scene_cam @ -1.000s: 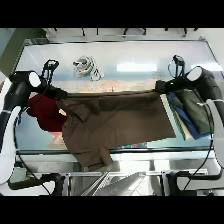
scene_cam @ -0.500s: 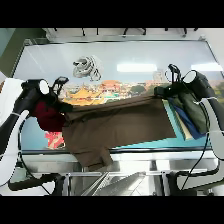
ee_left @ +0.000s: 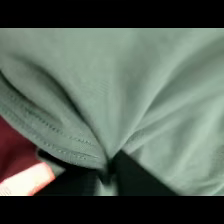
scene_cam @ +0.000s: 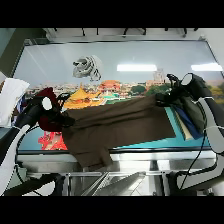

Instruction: Fold the shirts.

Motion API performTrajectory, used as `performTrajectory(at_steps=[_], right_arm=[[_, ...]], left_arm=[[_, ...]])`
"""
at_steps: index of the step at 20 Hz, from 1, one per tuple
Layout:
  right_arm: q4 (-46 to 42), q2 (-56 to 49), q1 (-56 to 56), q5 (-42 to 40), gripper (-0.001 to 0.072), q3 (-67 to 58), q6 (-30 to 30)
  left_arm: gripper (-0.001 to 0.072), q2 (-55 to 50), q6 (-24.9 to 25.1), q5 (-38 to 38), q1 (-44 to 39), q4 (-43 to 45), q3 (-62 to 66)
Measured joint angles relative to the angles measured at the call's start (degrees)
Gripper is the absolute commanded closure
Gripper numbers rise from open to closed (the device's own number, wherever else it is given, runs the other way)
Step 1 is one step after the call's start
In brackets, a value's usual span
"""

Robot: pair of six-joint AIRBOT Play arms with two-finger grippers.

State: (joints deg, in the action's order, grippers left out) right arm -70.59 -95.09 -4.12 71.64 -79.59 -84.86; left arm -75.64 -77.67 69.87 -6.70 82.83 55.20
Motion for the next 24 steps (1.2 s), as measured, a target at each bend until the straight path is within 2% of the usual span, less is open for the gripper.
performTrajectory(at_steps=[1,5,8,12,14,19,24], right_arm=[[0.2,0.44,-0.02,0.87,0.0012,-0.15,0.04],[0.83,4.85,-0.48,6.05,0.0012,-1.01,1.4],[1.36,9.55,-0.61,8.66,0.0012,-1.2,1.97],[5.01,13.07,-0.63,9.42,0.0013,-1.27,2.25],[7.54,13.68,-0.63,9.35,0.0013,-1.25,2.29],[13.57,14.29,-0.63,9.07,0.0013,-1.25,2.45],[16.02,14.38,0.24,8.37,0.0013,-1.25,2.62]], left_arm=[[0.0062,0.48,-0.31,-0.02,0.35,-1.42,-0.26],[0.0062,6.19,-2.29,4.57,2.93,-4.57,-0.79],[0.0063,15.26,-5.6,10.69,6.03,-5.6,-2.73],[0.0063,27.8,-10.19,17.31,10.23,-11.21,-12.59],[0.0063,31.41,-10.86,17.81,12.26,-14.75,-18.64],[0.0064,34.29,-10.34,16.74,15.45,-19.04,-30.75],[0.0063,29.24,-10.05,13.94,15.06,-20.61,-32.06]])
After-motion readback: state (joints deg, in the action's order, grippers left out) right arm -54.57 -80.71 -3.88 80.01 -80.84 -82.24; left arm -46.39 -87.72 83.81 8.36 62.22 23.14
